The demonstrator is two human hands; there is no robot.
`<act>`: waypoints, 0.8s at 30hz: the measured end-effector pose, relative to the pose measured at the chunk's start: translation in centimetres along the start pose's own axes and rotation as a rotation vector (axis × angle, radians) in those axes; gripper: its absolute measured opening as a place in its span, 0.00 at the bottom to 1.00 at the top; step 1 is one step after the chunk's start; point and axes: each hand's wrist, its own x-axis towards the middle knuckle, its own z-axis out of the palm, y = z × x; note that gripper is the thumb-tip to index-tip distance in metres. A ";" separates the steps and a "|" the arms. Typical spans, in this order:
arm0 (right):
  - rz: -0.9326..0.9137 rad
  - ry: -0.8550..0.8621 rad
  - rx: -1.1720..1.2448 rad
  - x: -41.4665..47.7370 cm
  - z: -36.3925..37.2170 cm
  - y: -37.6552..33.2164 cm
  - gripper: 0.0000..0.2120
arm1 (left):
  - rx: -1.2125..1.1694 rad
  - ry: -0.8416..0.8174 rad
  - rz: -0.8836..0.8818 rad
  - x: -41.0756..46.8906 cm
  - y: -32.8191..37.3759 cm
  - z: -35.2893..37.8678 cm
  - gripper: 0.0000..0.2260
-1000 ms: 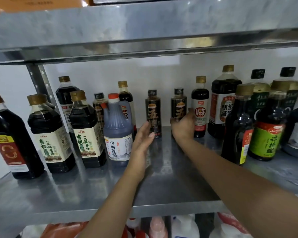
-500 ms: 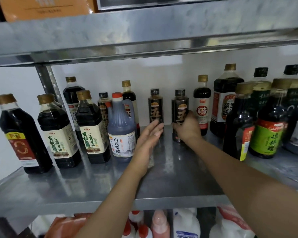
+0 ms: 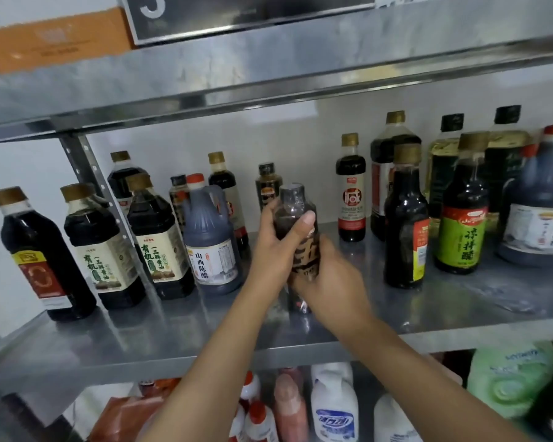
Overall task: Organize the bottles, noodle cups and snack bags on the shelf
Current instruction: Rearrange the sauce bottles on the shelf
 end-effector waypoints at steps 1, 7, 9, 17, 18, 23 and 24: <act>-0.013 0.004 -0.006 -0.3 -0.1 0.0 0.25 | -0.021 0.001 0.003 -0.3 0.0 -0.1 0.30; -0.033 -0.050 0.309 -0.1 -0.2 1.7 0.31 | -0.002 0.023 -0.033 1.1 0.4 -0.8 0.14; -0.052 -0.094 0.417 -0.1 0.1 2.1 0.26 | -0.017 0.059 -0.064 2.0 0.3 -1.0 0.11; -0.098 -0.074 0.499 0.6 1.1 3.9 0.24 | 0.076 0.026 -0.075 2.9 -0.2 -0.4 0.19; -0.097 -0.070 0.491 0.7 1.1 4.0 0.25 | 0.081 0.009 -0.074 3.0 -0.3 -0.5 0.19; -0.085 -0.063 0.454 1.8 1.3 3.5 0.22 | 0.043 -0.017 -0.121 4.2 -0.4 -0.8 0.18; -0.079 -0.056 0.449 2.0 1.5 3.4 0.21 | 0.041 -0.024 -0.126 4.7 -0.6 -1.0 0.17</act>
